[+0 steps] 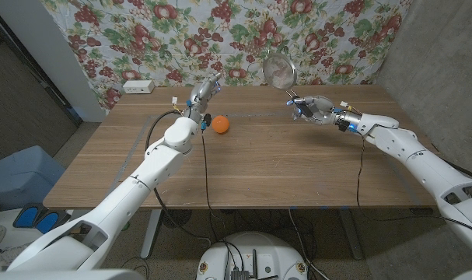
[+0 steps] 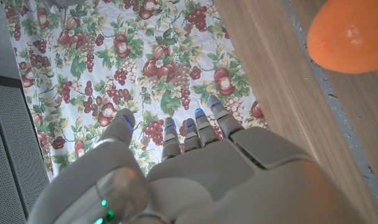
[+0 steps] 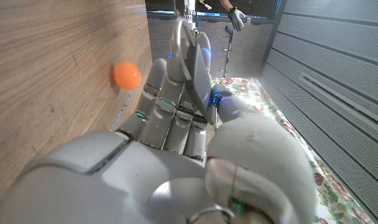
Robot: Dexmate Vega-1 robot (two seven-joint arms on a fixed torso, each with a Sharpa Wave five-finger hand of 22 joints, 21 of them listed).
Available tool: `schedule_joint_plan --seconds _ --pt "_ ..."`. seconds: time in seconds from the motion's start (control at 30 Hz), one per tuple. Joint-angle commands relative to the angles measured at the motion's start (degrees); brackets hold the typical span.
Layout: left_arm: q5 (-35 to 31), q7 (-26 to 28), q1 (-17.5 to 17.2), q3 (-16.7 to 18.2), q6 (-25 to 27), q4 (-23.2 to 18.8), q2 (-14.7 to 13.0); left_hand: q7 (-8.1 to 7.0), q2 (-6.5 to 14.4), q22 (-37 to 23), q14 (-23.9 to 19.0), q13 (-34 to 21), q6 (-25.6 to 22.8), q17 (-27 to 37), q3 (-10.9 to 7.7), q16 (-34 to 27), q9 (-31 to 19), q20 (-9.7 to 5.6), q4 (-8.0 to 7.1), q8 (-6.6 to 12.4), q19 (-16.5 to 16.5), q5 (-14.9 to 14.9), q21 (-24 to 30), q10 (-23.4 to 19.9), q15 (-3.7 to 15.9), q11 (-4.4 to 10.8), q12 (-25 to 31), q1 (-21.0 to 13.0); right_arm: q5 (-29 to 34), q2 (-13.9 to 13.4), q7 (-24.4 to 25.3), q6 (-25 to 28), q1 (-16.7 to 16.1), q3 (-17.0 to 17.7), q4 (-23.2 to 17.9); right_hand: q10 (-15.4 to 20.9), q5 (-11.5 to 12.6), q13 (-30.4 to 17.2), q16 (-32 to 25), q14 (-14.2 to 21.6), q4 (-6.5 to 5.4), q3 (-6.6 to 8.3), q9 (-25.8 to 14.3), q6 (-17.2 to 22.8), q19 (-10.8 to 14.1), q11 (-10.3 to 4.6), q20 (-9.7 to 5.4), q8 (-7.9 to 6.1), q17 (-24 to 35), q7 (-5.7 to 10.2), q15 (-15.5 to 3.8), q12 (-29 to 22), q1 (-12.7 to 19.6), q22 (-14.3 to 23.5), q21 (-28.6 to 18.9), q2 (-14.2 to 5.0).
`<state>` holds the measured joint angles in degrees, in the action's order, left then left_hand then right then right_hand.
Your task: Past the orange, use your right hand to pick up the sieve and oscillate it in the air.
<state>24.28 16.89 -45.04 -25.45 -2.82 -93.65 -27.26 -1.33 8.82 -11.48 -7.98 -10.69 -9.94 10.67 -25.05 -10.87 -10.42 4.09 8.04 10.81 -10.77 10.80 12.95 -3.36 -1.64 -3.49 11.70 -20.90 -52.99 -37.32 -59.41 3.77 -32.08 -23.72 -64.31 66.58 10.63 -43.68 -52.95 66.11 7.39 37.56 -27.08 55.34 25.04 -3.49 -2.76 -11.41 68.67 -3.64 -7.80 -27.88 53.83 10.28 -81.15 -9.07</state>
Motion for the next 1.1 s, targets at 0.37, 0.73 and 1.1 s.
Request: schedule_joint_plan --seconds 0.37,0.73,1.1 --pt "-0.08 0.16 0.13 -0.24 0.31 -0.01 0.11 0.24 0.02 -0.05 0.2 -0.16 -0.12 0.14 -0.61 -0.16 -0.03 0.01 0.16 -0.06 -0.13 -0.1 0.3 -0.24 0.24 -0.34 -0.16 0.82 9.65 -8.77 10.1 16.87 3.89 -7.4 -10.47 1.49 0.0 1.07 -0.43 3.83 0.48 0.75 0.17 0.72 1.37 0.68 -8.19 -0.35 0.55 -2.3 -4.86 0.67 0.99 0.32 -1.08 -1.14" --pt "0.02 0.62 -0.45 -0.01 0.53 -0.66 -0.04 0.26 0.02 -0.05 0.26 -0.16 -0.08 0.13 -0.83 -0.14 -0.03 -0.03 0.22 -0.08 -0.13 -0.11 0.32 -0.11 0.22 -0.27 -0.2 0.97 14.12 -9.47 8.0 23.82 8.74 -12.59 -9.39 2.91 -0.39 2.38 -1.2 5.69 1.83 1.56 0.6 1.64 3.1 1.45 -8.13 -0.31 0.67 -4.42 -4.83 1.26 2.71 0.25 -2.25 -1.13" --pt "0.09 0.73 -0.82 0.15 0.39 -0.95 -0.19 0.2 0.0 -0.04 0.31 -0.16 -0.09 0.12 -1.01 -0.13 -0.03 -0.01 0.26 -0.08 -0.09 -0.11 0.32 -0.08 0.24 -0.32 -0.21 1.1 15.47 -9.73 8.04 24.96 9.47 -13.6 -9.9 3.08 -0.61 2.6 -1.33 6.32 2.13 1.98 0.9 1.96 3.81 1.4 -8.03 -0.23 0.61 -5.14 -4.8 1.59 3.46 0.13 -2.68 -0.96"
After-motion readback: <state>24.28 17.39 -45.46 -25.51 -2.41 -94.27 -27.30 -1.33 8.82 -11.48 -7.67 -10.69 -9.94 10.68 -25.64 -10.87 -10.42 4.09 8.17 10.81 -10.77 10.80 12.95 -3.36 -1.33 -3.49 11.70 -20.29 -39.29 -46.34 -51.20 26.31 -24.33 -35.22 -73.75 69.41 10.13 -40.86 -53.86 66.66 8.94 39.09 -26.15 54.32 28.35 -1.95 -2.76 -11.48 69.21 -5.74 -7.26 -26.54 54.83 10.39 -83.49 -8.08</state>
